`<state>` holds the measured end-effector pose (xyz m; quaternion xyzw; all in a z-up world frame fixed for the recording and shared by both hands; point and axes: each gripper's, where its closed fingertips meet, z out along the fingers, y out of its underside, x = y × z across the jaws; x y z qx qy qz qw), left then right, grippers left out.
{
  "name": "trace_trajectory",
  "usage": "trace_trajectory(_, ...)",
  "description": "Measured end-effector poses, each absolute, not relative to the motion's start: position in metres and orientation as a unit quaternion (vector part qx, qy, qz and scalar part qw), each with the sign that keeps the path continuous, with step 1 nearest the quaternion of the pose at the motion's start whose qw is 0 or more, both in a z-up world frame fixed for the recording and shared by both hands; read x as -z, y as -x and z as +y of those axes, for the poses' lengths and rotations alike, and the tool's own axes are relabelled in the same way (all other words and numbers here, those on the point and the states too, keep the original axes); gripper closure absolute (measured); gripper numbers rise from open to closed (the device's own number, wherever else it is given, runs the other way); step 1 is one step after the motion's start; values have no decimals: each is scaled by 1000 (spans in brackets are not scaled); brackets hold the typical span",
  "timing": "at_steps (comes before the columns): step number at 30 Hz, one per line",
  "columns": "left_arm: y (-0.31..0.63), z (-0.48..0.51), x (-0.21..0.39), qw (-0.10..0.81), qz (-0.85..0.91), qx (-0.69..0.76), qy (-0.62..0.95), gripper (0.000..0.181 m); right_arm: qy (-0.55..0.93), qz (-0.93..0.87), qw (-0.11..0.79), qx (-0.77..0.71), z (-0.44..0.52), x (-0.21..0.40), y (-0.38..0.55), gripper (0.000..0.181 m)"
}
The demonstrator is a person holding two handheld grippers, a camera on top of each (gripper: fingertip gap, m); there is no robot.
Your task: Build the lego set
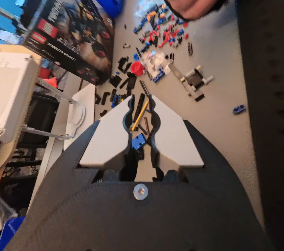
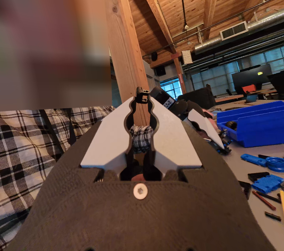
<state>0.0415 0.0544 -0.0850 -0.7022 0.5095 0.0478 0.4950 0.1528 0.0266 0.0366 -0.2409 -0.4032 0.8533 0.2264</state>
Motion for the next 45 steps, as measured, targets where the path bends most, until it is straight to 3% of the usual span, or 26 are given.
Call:
trace_trajectory(11,-16,105,174,282,617,-60,732,166,259,-418,248,-835,33,-31,-150,167)
trace_trajectory(13,-15,110,179,274,623,-60,731,177,260,-421,250,-832,32,-30,-150,168)
trace_trajectory(26,-18,112,181,237,560,59,792,178,265,-423,254,-829,35,-29,-149,168)
trace_trajectory(33,-19,111,158,319,522,57,789,179,314,-450,276,-789,39,-14,-135,168)
trace_trajectory(38,-43,70,130,393,488,81,775,179,428,-576,324,-617,43,47,-106,167)
trace_trajectory(45,-69,33,134,452,448,100,765,178,479,-672,316,-468,44,105,-93,168)
